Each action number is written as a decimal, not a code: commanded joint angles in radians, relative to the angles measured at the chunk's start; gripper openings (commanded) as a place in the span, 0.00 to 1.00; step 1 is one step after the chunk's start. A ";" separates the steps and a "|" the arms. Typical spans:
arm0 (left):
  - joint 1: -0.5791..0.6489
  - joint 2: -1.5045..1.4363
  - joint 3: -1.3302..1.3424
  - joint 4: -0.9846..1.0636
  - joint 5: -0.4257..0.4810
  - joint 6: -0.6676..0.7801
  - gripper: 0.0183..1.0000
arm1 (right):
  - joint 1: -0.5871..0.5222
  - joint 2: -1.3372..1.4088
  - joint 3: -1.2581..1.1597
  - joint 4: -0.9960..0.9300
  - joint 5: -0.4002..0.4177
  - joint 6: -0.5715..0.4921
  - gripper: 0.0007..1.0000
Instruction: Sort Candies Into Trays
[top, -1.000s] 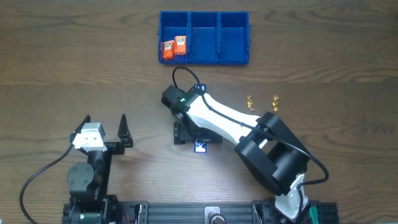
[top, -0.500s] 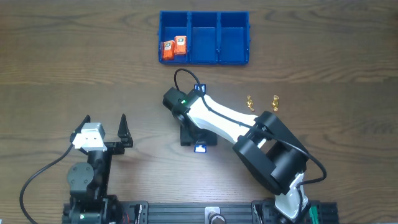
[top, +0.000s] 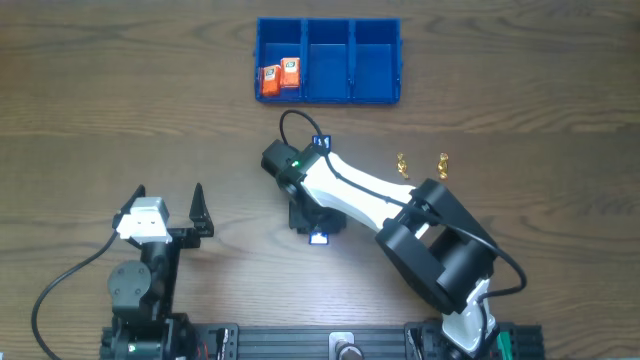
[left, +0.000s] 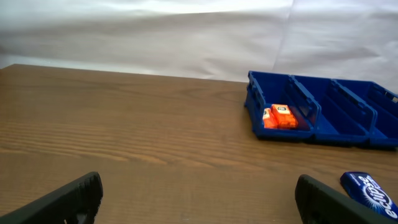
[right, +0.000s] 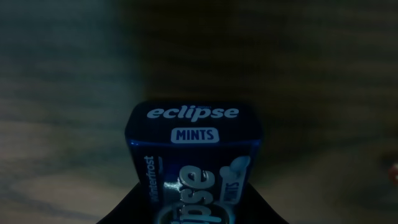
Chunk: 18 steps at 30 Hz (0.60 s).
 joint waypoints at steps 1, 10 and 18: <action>0.003 -0.006 -0.015 -0.041 0.013 0.011 1.00 | -0.001 -0.129 0.058 -0.042 0.088 -0.053 0.16; 0.003 -0.006 -0.015 -0.041 0.013 0.011 1.00 | -0.167 -0.150 0.564 -0.260 0.292 -0.262 0.16; 0.003 -0.006 -0.015 -0.041 0.013 0.011 1.00 | -0.309 -0.019 0.803 -0.055 0.293 -0.439 0.16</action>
